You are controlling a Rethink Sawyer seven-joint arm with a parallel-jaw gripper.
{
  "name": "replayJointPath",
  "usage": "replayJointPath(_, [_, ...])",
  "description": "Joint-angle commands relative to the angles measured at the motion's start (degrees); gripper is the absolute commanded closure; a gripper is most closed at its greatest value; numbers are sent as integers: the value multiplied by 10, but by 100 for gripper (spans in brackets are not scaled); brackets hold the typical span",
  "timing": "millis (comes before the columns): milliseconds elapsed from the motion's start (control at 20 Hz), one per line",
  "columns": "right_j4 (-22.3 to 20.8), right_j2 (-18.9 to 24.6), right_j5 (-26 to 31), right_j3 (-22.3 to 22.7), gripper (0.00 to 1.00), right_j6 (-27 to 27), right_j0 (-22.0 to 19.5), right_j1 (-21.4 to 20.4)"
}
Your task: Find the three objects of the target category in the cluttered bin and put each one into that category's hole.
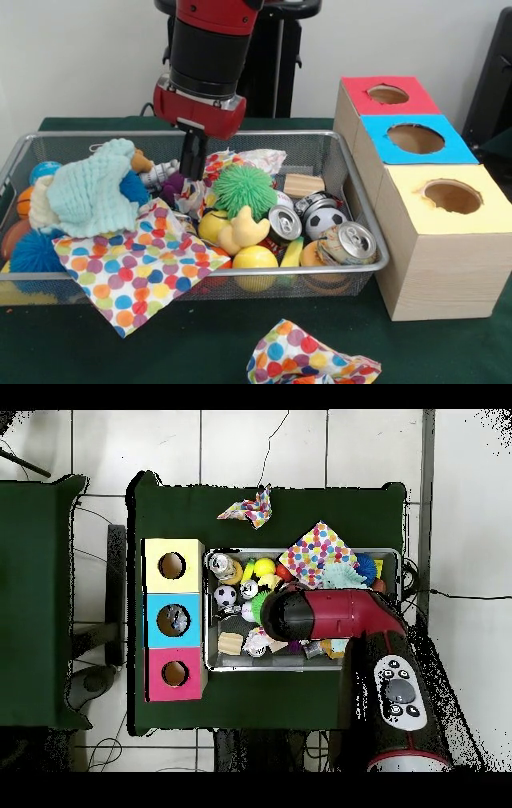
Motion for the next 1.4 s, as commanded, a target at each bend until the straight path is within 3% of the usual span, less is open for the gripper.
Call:
replayJointPath(50, [-40,52,-16,49,100,-66,-15,8])
replayJointPath(400, [-44,59,-18,47,100,-75,-23,9])
replayJointPath(550, [-28,80,12,47,100,-115,-64,-17])
replayJointPath(750, [-50,106,37,22,100,-176,-97,-22])
replayJointPath(1150, [-83,133,48,-3,100,-187,-117,-13])
replayJointPath(1400, [-94,137,54,-6,100,-164,-114,-11])
